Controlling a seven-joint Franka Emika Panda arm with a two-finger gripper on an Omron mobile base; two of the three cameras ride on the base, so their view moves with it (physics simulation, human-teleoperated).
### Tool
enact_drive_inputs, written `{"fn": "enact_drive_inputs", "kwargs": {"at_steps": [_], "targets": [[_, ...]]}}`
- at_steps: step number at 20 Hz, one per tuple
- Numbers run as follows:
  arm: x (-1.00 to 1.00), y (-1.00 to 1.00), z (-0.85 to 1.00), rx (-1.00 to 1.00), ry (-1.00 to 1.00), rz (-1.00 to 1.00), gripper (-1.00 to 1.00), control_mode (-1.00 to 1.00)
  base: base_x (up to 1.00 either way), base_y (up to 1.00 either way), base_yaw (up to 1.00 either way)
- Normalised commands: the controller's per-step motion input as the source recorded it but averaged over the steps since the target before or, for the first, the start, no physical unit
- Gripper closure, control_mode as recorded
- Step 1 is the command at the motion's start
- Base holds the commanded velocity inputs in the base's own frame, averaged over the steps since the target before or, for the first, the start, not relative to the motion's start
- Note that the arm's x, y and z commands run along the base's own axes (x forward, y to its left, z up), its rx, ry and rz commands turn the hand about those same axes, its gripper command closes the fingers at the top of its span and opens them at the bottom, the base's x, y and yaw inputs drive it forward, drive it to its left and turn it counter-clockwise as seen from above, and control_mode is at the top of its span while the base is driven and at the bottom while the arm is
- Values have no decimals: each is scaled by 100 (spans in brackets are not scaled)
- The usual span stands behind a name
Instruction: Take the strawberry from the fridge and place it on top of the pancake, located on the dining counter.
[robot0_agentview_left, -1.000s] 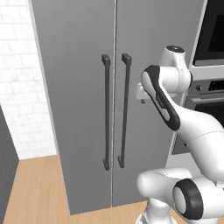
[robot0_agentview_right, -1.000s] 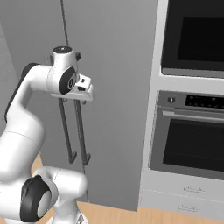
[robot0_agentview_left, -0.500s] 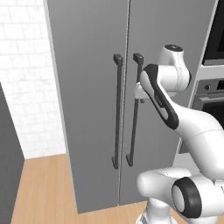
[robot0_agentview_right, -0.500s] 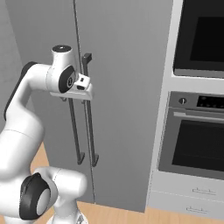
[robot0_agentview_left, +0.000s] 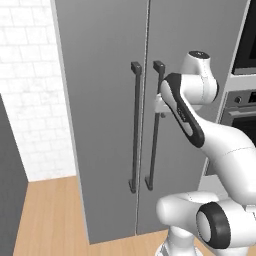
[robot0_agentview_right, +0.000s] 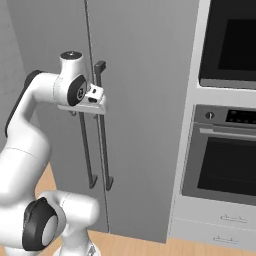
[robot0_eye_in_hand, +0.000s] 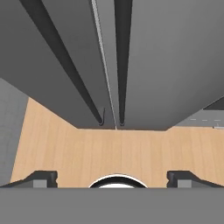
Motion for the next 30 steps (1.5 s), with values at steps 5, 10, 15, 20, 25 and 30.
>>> {"fn": "enact_drive_inputs", "kwargs": {"at_steps": [5,10,15,20,25,30], "targets": [[0,0,0,0,0,0,-100,100,13,30,0],[0,0,0,0,0,0,-100,100,9,38,0],[0,0,0,0,0,0,-100,100,3,7,0],[28,-25,-2,0,-9,3,-100,-100,0,0,0],[53,-28,-18,-1,-32,2,-100,-100,0,0,0],[54,-24,-22,0,-30,1,-100,-100,0,0,0]]}}
